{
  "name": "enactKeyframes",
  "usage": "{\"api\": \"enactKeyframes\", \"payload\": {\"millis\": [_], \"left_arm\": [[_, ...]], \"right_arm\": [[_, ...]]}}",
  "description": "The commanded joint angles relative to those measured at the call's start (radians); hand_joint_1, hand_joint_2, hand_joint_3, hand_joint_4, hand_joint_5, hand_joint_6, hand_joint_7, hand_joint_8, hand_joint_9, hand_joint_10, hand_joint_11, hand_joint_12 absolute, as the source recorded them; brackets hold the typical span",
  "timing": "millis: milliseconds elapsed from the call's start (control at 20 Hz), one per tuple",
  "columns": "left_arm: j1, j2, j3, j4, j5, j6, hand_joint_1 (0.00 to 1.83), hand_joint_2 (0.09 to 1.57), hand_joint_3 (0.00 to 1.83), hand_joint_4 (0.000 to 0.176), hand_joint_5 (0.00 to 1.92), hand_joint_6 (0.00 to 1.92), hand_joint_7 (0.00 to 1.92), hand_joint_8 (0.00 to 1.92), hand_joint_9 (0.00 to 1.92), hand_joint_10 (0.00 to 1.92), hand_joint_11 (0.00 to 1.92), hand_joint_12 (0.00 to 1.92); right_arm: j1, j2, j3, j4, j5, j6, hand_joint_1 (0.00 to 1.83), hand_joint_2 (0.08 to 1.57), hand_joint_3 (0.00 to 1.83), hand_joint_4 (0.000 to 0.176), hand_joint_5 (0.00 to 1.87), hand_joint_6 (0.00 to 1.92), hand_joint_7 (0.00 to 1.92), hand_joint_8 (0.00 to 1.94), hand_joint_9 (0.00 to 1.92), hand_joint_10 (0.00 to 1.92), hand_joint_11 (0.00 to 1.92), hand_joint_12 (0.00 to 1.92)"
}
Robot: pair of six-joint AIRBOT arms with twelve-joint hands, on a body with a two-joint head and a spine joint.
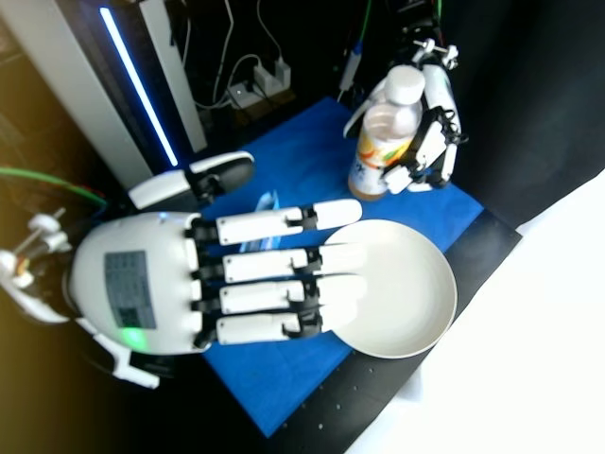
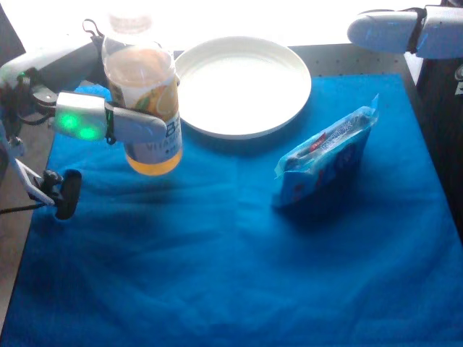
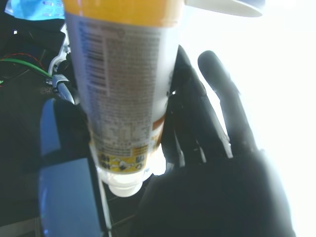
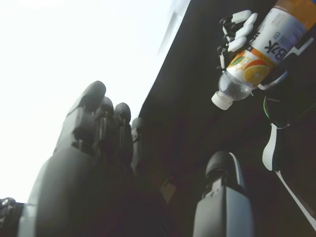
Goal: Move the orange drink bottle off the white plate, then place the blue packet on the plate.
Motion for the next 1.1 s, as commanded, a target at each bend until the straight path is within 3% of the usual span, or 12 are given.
{"api": "enactKeyframes", "payload": {"millis": [0,100,200,300,450,550,650,800,850,900,1000,1050], "left_arm": [[-0.007,0.005,-0.001,-0.054,-0.120,-0.015,1.23,1.10,0.00,0.000,0.96,0.89,1.07,0.97,1.18,0.03,0.41,1.39],[-0.007,0.005,-0.002,-0.044,-0.110,-0.015,1.23,1.10,0.00,0.000,0.98,0.86,1.05,0.99,1.14,0.01,0.31,1.44],[-0.007,0.005,-0.002,-0.034,-0.100,-0.015,1.22,1.13,0.00,0.000,0.90,1.01,1.02,1.03,1.10,0.00,0.21,1.38],[-0.007,0.005,-0.002,-0.021,-0.086,-0.015,1.21,1.14,0.00,0.000,0.97,0.89,0.92,1.20,1.03,0.00,0.17,1.50],[-0.007,0.003,-0.002,-0.001,-0.067,-0.015,1.20,1.15,0.00,0.000,0.95,0.92,0.88,1.26,1.00,0.01,0.22,1.49],[-0.008,0.003,-0.003,0.009,-0.059,-0.017,1.22,1.14,0.00,0.000,0.93,0.92,0.95,1.17,1.10,0.06,0.38,1.37],[-0.008,0.004,-0.004,0.017,-0.054,-0.019,1.23,1.13,0.00,0.000,0.95,0.88,0.98,1.14,1.12,0.09,0.41,1.37],[-0.008,0.004,-0.005,0.021,-0.052,-0.020,1.21,1.14,0.00,0.000,0.93,0.96,0.96,1.14,1.04,0.07,0.34,1.28],[-0.007,0.003,-0.005,0.022,-0.051,-0.020,1.21,1.13,0.00,0.015,0.95,0.96,0.95,1.11,1.02,0.05,0.34,1.23],[-0.007,0.003,-0.005,0.023,-0.051,-0.020,1.21,1.13,0.00,0.017,0.96,0.94,0.94,1.13,1.01,0.04,0.31,1.24],[-0.007,0.003,-0.006,0.024,-0.051,-0.020,1.20,1.15,0.00,0.026,0.89,1.08,0.94,1.11,0.95,0.01,0.25,1.11],[-0.007,0.003,-0.006,0.025,-0.051,-0.020,1.09,1.15,0.00,0.000,0.89,1.10,0.85,0.49,0.88,0.00,0.22,1.01]], "right_arm": [[0.018,-0.001,0.002,0.049,0.114,0.007,0.55,0.96,0.00,0.078,0.24,0.00,0.24,0.00,0.15,0.00,0.00,0.56],[0.018,-0.003,0.002,0.049,0.114,0.007,0.55,0.96,0.00,0.079,0.24,0.00,0.23,0.00,0.15,0.00,0.00,0.56],[0.018,-0.004,0.003,0.049,0.114,0.007,0.56,0.95,0.00,0.071,0.25,0.00,0.25,0.00,0.17,0.01,0.00,0.56],[0.018,-0.006,0.004,0.049,0.114,0.007,0.56,0.95,0.00,0.069,0.24,0.00,0.25,0.00,0.18,0.01,0.00,0.58],[0.018,-0.007,0.004,0.049,0.115,0.007,0.55,0.96,0.00,0.062,0.24,0.00,0.23,0.00,0.19,0.01,0.00,0.61],[0.018,-0.007,0.004,0.049,0.115,0.007,0.55,0.96,0.00,0.061,0.24,0.00,0.24,0.00,0.19,0.00,0.00,0.57],[0.018,-0.008,0.004,0.049,0.115,0.007,0.54,0.96,0.00,0.065,0.24,0.00,0.25,0.00,0.19,0.00,0.00,0.53],[0.018,-0.008,0.004,0.049,0.116,0.007,0.55,0.96,0.00,0.061,0.24,0.00,0.24,0.00,0.17,0.00,0.00,0.50],[0.018,-0.008,0.003,0.049,0.116,0.007,0.55,0.96,0.00,0.066,0.25,0.00,0.25,0.00,0.18,0.00,0.00,0.53],[0.018,-0.008,0.003,0.049,0.116,0.007,0.54,0.96,0.00,0.069,0.25,0.00,0.25,0.00,0.18,0.00,0.00,0.56],[0.018,-0.008,0.003,0.049,0.117,0.007,0.55,0.96,0.00,0.078,0.25,0.00,0.24,0.00,0.18,0.00,0.00,0.56],[0.018,-0.008,0.003,0.049,0.118,0.007,0.55,0.96,0.00,0.077,0.25,0.00,0.24,0.00,0.17,0.00,0.00,0.56]]}}
